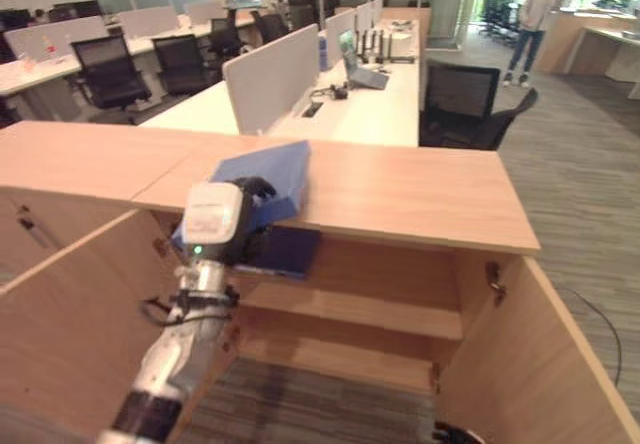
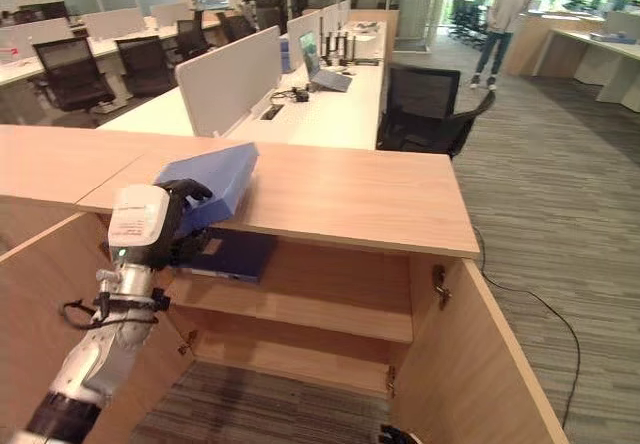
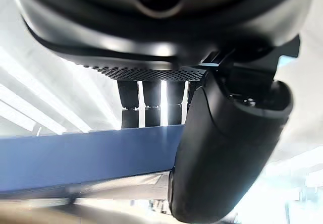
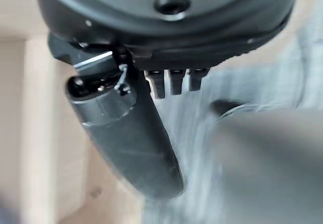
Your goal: Put the empty folder in the office cabinet
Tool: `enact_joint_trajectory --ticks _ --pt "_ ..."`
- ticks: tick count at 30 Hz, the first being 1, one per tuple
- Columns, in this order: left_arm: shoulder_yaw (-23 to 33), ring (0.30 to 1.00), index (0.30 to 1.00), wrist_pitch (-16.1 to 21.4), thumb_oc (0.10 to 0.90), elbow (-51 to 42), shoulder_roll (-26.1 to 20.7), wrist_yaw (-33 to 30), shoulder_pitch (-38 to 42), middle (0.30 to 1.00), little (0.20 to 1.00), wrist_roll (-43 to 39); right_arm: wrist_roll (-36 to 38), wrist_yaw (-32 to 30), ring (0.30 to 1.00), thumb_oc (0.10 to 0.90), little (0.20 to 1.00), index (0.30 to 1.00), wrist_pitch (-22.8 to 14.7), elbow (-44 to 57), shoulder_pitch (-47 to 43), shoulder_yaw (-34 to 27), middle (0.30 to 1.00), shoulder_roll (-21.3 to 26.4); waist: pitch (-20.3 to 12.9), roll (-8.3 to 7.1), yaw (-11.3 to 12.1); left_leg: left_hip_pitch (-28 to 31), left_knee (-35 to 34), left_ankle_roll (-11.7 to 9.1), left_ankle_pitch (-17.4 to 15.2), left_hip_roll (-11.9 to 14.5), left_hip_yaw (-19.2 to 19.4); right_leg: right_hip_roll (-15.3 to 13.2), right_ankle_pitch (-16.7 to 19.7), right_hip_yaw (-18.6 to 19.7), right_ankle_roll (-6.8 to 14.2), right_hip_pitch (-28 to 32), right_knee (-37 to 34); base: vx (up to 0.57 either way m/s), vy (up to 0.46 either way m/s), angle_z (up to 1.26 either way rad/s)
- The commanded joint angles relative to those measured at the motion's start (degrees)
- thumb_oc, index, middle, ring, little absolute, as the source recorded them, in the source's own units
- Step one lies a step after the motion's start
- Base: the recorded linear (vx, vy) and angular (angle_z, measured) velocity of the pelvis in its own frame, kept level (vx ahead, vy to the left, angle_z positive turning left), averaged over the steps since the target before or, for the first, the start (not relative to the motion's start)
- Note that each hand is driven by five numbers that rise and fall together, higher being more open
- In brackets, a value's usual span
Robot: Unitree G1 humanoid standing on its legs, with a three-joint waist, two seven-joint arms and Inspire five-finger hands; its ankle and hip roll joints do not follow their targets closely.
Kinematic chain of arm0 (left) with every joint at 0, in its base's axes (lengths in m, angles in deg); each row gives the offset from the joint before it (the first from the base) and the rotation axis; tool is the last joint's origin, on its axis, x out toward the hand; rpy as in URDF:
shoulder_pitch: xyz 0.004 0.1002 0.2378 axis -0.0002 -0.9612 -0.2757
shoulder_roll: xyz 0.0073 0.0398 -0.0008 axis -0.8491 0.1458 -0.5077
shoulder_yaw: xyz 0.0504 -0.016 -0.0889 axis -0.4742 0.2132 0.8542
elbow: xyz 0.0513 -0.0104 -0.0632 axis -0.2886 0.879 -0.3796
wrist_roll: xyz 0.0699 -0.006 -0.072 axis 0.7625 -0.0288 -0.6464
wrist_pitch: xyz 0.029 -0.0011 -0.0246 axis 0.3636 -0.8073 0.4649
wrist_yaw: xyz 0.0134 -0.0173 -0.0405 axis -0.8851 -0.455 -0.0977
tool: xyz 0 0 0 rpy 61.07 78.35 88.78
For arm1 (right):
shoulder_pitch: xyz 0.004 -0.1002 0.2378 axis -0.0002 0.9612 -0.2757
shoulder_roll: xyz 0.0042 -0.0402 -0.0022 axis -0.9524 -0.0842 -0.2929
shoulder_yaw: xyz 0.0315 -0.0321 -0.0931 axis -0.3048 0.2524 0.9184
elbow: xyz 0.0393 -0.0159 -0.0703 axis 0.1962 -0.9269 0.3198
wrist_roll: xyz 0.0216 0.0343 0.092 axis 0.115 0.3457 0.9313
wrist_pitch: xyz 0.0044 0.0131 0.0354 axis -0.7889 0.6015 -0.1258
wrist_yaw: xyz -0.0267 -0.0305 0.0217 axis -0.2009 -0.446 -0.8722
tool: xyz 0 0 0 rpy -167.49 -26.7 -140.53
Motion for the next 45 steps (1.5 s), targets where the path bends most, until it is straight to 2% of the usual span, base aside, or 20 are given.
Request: enact_joint_trajectory --ticks 1,3,6,9,10,14,16,22,28,29,30,33,34,35,36,39,43,45 --pt "1.27 0.300 0.300 4.37 0.400 -0.87 -2.52 12.49 2.30 0.300 0.300 -21.57 5.74 4.22 0.900 0.800 0.900 0.900 -4.52 8.25 -6.84 -2.60 0.900 1.72 3.93 -2.81 -0.45 0.71 -0.13 -2.34 -3.18 0.57 -3.25 -2.45 -4.86 -0.68 3.98 5.14 0.44 -0.01 -0.009 0.06" --pt "2.31 0.300 0.300 5.48 0.400 -3.22 -2.89 16.46 -1.11 0.300 0.300 -32.78 7.43 5.21 0.900 0.800 0.900 0.900 -5.22 14.75 -5.58 -4.89 0.900 3.60 4.21 -2.69 -0.30 0.47 -0.13 -2.30 -3.06 0.54 -3.34 -2.53 -4.73 -0.95 4.01 5.11 0.44 0.00 0.000 0.00" --pt "5.34 0.300 0.300 6.07 0.400 -6.19 -1.87 21.23 -5.60 0.300 0.300 -54.73 9.48 6.11 0.900 0.800 0.900 0.900 -5.73 21.74 -4.06 -7.83 0.900 5.11 4.16 -2.40 -0.26 0.19 -0.13 -2.24 -2.78 0.47 -3.62 -2.70 -4.49 -1.41 4.00 5.02 0.44 -0.01 0.004 0.10" --pt "6.56 0.300 0.300 6.23 0.400 -7.03 -0.90 24.32 -7.27 0.300 0.300 -66.69 10.06 6.42 0.900 0.800 0.900 0.900 -6.38 23.13 -4.21 -8.90 0.900 5.17 4.20 -2.31 -0.12 0.09 -0.13 -2.17 -2.73 0.32 -4.09 -2.71 -4.47 -1.57 3.90 5.05 0.44 0.00 -0.001 0.06" --pt "7.38 0.300 0.300 6.16 0.400 -7.86 -0.57 26.68 -7.44 0.300 0.300 -73.88 10.36 6.93 0.900 0.800 0.900 0.900 -6.26 23.06 -4.32 -8.95 0.900 4.92 4.19 -2.26 -0.05 0.06 -0.13 -2.17 -2.69 0.31 -4.26 -2.73 -4.50 -1.68 3.89 5.11 0.44 -0.01 -0.002 0.05" --pt "6.86 0.300 0.300 5.79 0.400 -8.25 0.07 28.76 -6.65 0.300 0.300 -80.00 10.43 7.41 0.900 0.800 0.900 0.900 -6.15 21.51 -4.87 -7.66 0.900 4.32 4.19 -2.26 -0.02 0.08 -0.13 -2.20 -2.61 0.27 -4.35 -2.72 -4.54 -1.66 3.83 5.20 0.44 0.00 0.001 0.02" --pt "5.22 0.300 0.300 5.19 0.400 -9.26 0.59 30.90 -5.40 0.300 0.300 -86.98 10.27 8.01 0.900 0.800 0.900 0.900 -5.52 20.05 -5.22 -6.13 0.900 3.36 4.23 -2.26 0.03 0.07 -0.13 -2.22 -2.52 0.26 -4.43 -2.62 -4.62 -1.75 3.79 5.36 0.44 0.00 0.000 0.00" --pt "4.36 0.300 0.300 4.33 0.400 -8.68 1.95 31.16 -6.56 0.300 0.300 -93.12 10.30 8.28 0.900 0.800 0.900 0.900 -5.03 20.11 -4.71 -5.23 0.900 2.99 4.74 -2.28 0.15 0.00 -0.13 -2.20 -2.33 0.11 -4.64 -2.52 -4.58 -1.75 3.75 5.40 0.44 0.00 0.000 0.01" --pt "4.26 0.300 0.300 1.98 0.400 -7.54 0.56 33.82 -8.25 0.300 0.300 -95.76 10.26 8.51 0.900 0.800 0.900 0.900 -5.04 20.27 -4.23 -6.28 0.900 3.46 4.93 -2.14 0.14 -0.09 -0.13 -2.09 -2.23 -0.02 -4.78 -2.56 -4.45 -1.75 3.81 5.29 0.44 0.00 0.001 0.01" --pt "3.71 0.300 0.300 0.15 0.400 -7.54 -2.93 36.73 -8.90 0.300 0.300 -97.15 10.02 8.78 0.900 0.800 0.900 0.900 -5.07 19.82 -4.51 -6.85 0.900 4.20 4.95 -1.95 0.14 -0.20 -0.13 -2.10 -2.11 -0.06 -4.76 -2.64 -4.28 -1.81 3.90 5.21 0.44 0.00 0.000 0.00" --pt "3.71 0.300 0.300 0.17 0.400 -7.49 -2.97 36.79 -8.89 0.300 0.300 -97.18 10.02 8.79 0.900 0.800 0.900 0.900 -5.08 19.81 -4.51 -6.86 0.900 4.17 4.94 -1.98 0.15 -0.20 -0.13 -2.10 -2.11 -0.06 -4.76 -2.64 -4.28 -1.81 3.91 5.20 0.44 0.00 0.000 0.00" --pt "3.20 0.300 0.300 -1.60 0.400 -7.42 -8.54 39.37 -9.62 0.300 0.300 -97.68 9.59 9.07 0.900 0.800 0.900 0.900 -5.03 19.42 -4.82 -6.97 0.900 5.06 4.78 -1.76 0.17 -0.31 -0.13 -2.15 -1.92 -0.04 -4.83 -2.63 -4.18 -1.88 4.00 5.14 0.44 0.00 0.000 0.00" --pt "3.08 0.300 0.300 -3.06 0.400 -7.45 -14.94 41.92 -10.31 0.300 0.300 -96.57 9.29 9.58 0.900 0.800 0.900 0.900 -5.00 19.03 -5.09 -6.93 0.900 5.86 4.69 -1.62 0.26 -0.31 -0.13 -2.21 -1.80 -0.02 -4.86 -2.66 -4.03 -1.91 4.11 5.14 0.44 0.00 0.000 0.00" --pt "3.15 0.300 0.300 -3.64 0.400 -7.02 -18.34 43.35 -10.76 0.300 0.300 -95.65 9.34 9.95 0.900 0.800 0.900 0.900 -5.02 18.99 -5.15 -6.89 0.900 6.31 4.57 -1.53 0.28 -0.34 -0.13 -2.25 -1.74 -0.05 -4.93 -2.69 -3.97 -1.91 4.17 5.12 0.44 0.00 0.000 0.00" --pt "3.16 0.300 0.300 -3.60 0.400 -6.95 -18.44 43.42 -10.76 0.300 0.300 -95.67 9.34 9.96 0.900 0.800 0.900 0.900 -5.03 18.98 -5.14 -6.88 0.900 6.22 4.55 -1.62 0.28 -0.34 -0.13 -2.26 -1.74 -0.06 -4.93 -2.70 -3.99 -1.92 4.18 5.12 0.44 0.00 0.000 0.00" --pt "2.42 0.300 0.300 -4.99 0.400 -4.21 -26.35 47.80 -10.55 0.300 0.300 -94.03 9.71 11.16 0.900 0.800 0.900 0.900 -5.39 18.59 -5.79 -6.23 0.900 7.59 4.29 -1.42 0.43 -0.50 -0.13 -2.46 -1.42 -0.01 -5.02 -2.78 -3.80 -2.15 4.37 5.07 0.44 0.00 0.000 0.00" --pt "4.18 0.300 0.300 -4.74 0.400 -2.63 -32.53 51.34 -10.73 0.300 0.300 -92.72 9.79 12.62 0.900 0.800 0.900 0.900 -5.65 17.54 -6.59 -5.19 0.900 8.65 3.93 -1.21 0.61 -0.63 -0.13 -2.59 -1.18 0.00 -4.97 -2.82 -3.61 -2.31 4.57 4.92 0.44 0.00 0.003 0.01" --pt "4.54 0.300 0.300 -4.77 0.400 -2.53 -33.20 51.80 -11.09 0.300 0.300 -92.58 9.73 12.78 0.900 0.800 0.900 0.900 -5.66 17.16 -6.82 -4.93 0.900 8.65 3.85 -1.21 0.63 -0.64 -0.13 -2.61 -1.14 0.03 -4.97 -2.81 -3.59 -2.29 4.60 4.87 0.44 0.00 0.007 0.04"
